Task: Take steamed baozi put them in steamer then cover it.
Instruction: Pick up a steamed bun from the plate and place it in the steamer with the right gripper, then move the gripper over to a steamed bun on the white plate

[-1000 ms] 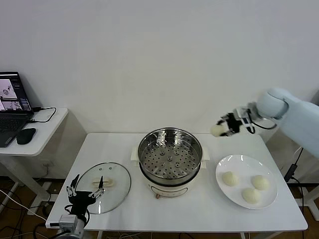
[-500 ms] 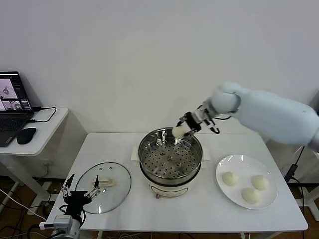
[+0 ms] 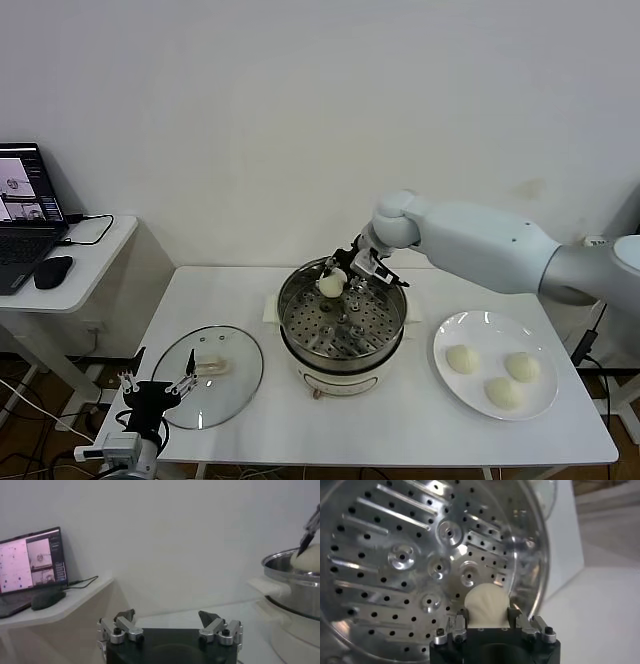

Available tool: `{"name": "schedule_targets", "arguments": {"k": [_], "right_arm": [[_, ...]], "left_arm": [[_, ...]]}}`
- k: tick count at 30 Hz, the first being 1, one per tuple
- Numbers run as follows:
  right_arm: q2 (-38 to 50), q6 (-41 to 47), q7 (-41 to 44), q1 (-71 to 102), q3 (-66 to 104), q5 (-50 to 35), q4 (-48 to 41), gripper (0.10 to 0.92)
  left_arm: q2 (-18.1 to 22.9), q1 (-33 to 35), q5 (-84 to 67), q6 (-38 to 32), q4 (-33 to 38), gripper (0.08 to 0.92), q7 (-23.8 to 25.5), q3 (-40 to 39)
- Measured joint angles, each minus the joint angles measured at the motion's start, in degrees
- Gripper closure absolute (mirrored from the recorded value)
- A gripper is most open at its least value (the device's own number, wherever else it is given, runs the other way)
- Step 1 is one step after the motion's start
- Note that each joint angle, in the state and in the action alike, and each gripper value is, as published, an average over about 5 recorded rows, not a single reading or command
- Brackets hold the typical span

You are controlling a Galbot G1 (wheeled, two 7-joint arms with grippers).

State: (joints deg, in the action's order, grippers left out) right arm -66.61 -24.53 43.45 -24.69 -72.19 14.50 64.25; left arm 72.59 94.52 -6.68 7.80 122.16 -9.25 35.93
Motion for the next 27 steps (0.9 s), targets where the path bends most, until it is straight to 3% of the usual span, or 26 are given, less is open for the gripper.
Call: {"name": "schedule_targets", "arguments": {"k": [5,14,18,27], "right_arm": [[-0.87,-2.37,-0.67,0.63,-0.03,3.71,-1.51,0.488],[-0.65,-3.83,-0.70,0.05,-0.25,5.21,-1.87,0.267],[1.23,-0.72,1.61,-1.96,-0.76,0.28,0.89,0.209],[11.61,18.30,6.79,-8.00,-0.16,-18.01,13.68,0.202]], "left_arm": [[0.06,-0.04,-0.07,0.00,0.04,0.177,-0.01,0.01],[0.22,-0.04,-0.14,0.03,0.19,0.177,-0.06,0.07],[0.11,-0.01,-0.22,0.17,0.34,0.177,-0.07,0.23],[-0.54,0.31,-0.60,0.97,1.37,0.177,-0.03,0.45]]}}
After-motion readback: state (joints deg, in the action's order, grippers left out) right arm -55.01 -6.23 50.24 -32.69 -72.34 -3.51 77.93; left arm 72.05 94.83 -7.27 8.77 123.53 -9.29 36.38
